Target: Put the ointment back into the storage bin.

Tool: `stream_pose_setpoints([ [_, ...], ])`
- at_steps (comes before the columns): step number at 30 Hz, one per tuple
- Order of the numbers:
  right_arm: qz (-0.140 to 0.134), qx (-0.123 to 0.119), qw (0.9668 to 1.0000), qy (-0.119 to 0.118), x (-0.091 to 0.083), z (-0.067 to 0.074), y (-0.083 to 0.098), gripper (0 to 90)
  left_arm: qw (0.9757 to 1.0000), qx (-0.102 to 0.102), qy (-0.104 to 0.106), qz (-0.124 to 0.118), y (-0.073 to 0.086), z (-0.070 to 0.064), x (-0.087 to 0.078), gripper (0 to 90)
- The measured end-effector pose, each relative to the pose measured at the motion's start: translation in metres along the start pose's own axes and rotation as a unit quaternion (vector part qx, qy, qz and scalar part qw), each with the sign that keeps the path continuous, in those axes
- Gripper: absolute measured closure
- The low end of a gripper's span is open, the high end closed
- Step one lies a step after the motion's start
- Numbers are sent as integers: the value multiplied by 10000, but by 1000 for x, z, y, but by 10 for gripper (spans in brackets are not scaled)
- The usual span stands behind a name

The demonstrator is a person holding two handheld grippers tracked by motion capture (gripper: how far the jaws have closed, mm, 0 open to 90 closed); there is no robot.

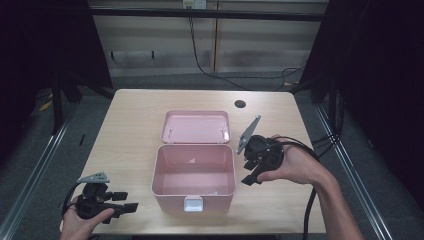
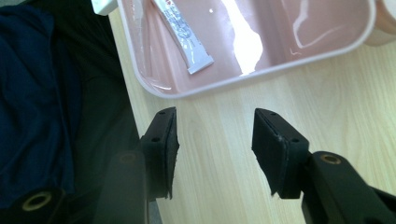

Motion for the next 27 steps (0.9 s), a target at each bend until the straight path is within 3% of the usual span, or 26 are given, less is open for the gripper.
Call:
stream_pose_setpoints([
  [8, 184, 178, 9996, -130, 11, -1, 26, 433, 10000, 5, -8, 3, 0, 0, 0, 294],
  [10, 189, 236, 9995, -17, 14, -1, 30, 426, 10000, 11, 9, 9, 0, 0, 0, 294],
  [16, 133, 413, 9991, -2, 21, 0, 44, 412, 10000, 12, -3, -3, 0, 0, 0, 289],
  [27, 111, 669, 9977, -17, 51, 9, 73, 383, 10000, -1, -29, -25, 0, 0, -1, 287],
])
Point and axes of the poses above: each handheld gripper's, and its own axes: x roughly forward along the jaws, y roughly out of its underside, z roughly to its left, the point moved 3 cm from there along x, roughly forward along the jaws, and after that the axes turned 13 degrees about y, right-handed, at the moved point
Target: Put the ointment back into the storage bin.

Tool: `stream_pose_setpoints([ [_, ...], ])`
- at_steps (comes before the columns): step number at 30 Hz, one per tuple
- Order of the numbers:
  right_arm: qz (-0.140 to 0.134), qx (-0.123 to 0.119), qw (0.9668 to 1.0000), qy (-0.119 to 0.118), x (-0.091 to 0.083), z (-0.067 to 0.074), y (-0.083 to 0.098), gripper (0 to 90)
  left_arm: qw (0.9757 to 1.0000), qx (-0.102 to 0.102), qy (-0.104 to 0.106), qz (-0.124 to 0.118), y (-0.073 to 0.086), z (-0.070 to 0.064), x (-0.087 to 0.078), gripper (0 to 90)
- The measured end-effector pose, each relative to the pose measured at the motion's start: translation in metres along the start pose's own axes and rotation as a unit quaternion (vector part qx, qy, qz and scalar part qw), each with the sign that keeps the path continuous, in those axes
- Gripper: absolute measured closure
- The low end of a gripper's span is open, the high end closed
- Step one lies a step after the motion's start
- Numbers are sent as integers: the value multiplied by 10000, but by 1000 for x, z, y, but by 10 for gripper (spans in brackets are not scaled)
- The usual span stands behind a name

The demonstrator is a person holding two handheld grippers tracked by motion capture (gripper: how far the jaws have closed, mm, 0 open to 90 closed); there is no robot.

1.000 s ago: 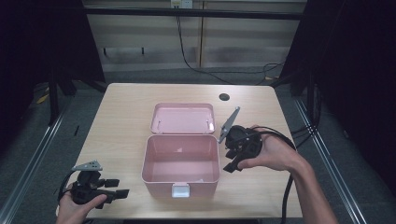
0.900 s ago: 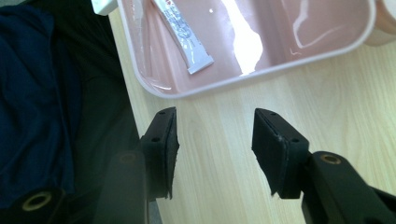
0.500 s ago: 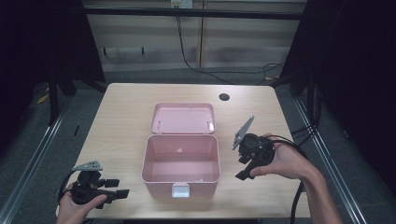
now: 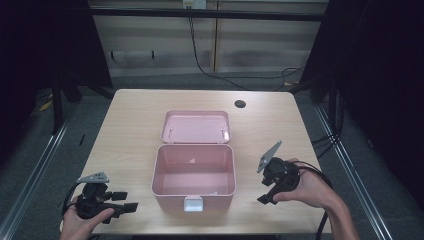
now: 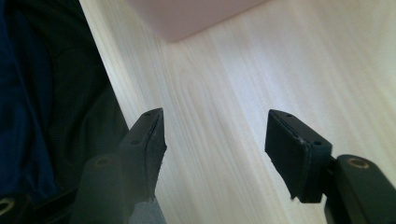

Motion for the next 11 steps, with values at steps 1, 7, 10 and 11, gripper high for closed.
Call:
stream_pose_setpoints([
  [1, -4, -2, 10000, -18, 2, 0, 2, 383, 10000, 0, 0, 0, 0, 0, 0, 287],
  [7, 1, 198, 9998, -11, 17, 0, 15, 404, 10000, -9, 10, 7, 0, 1, 0, 286],
  [10, -2, 280, 9996, 42, 26, 0, 20, 385, 10000, -11, 12, 18, 0, 1, 1, 286],
  [11, -50, 324, 9994, 56, 28, -1, 21, 384, 10000, -4, 6, 25, 0, 1, 1, 286],
])
Point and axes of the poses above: each handheld gripper's, and its own axes: x roughly forward along the jaws, y roughly out of its underside, z roughly to its left, the point moved 3 cm from there along x, roughly forward along the jaws, and after that the axes turned 13 degrees about y, right-handed, at the moved point
